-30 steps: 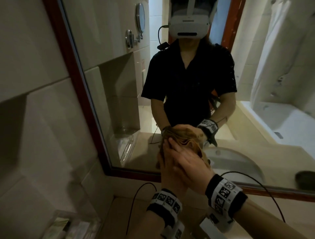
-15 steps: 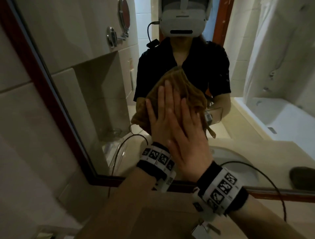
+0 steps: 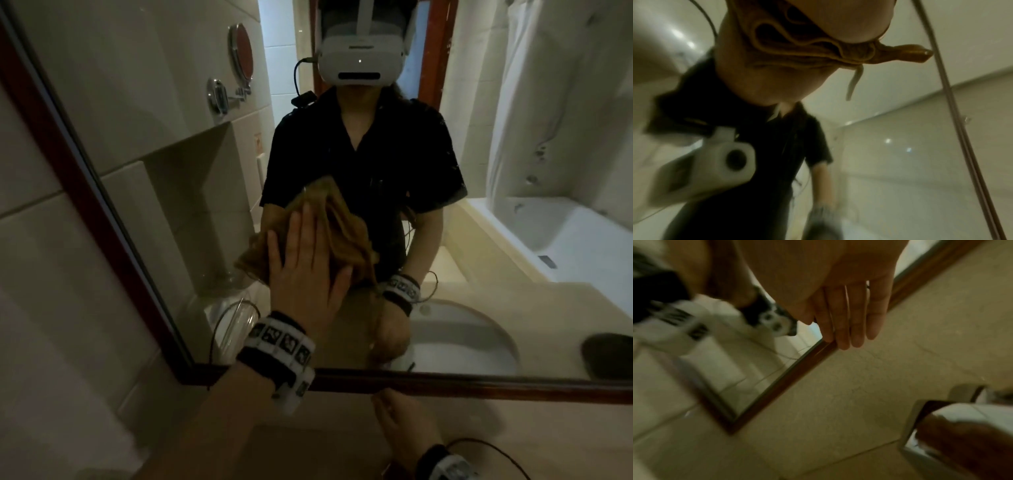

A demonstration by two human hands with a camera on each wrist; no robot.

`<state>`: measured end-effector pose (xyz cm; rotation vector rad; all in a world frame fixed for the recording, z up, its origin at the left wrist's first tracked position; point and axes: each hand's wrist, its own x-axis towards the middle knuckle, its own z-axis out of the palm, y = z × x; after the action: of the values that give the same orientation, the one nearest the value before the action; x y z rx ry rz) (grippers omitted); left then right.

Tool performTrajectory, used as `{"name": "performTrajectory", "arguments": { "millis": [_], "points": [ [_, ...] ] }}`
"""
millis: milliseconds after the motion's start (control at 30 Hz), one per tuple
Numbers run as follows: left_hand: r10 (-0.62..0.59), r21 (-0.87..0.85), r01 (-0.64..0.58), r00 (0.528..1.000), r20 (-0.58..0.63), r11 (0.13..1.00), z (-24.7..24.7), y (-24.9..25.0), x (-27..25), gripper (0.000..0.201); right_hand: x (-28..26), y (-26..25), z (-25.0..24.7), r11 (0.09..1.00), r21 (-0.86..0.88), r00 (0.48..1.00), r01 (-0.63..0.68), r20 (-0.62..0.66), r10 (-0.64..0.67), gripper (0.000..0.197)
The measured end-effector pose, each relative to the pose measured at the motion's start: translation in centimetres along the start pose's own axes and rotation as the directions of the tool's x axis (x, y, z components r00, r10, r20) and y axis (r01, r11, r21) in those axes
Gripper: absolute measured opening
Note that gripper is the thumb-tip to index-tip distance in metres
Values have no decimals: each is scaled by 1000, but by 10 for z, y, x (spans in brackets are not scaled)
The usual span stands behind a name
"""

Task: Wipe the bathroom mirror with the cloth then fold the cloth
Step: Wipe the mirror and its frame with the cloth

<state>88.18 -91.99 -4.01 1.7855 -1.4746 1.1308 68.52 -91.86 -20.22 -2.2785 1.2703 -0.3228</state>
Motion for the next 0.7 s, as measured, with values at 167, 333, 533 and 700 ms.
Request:
{"name": "performTrajectory", "arguments": {
  "millis": [167,333,533,700],
  "points": [
    [-44,-12,43,995,-90,999,-22,10,56,77,23,-10,-2,926,220,952,-308,64,301,34],
    [-5,26,4,1000,25,1000,-22,9,29,74,25,-22,12,781,401,877,-478,164,452,31],
    [4,-14,-4,1000,-3,1000,-43,3,65,76,17,-17,17,291,721,742,-628,443,504,31],
    [-80,82,91,988,-132,992,-57,8,122,75,24,-15,23,240,776,755,-583,408,513,29]
  ]
}}
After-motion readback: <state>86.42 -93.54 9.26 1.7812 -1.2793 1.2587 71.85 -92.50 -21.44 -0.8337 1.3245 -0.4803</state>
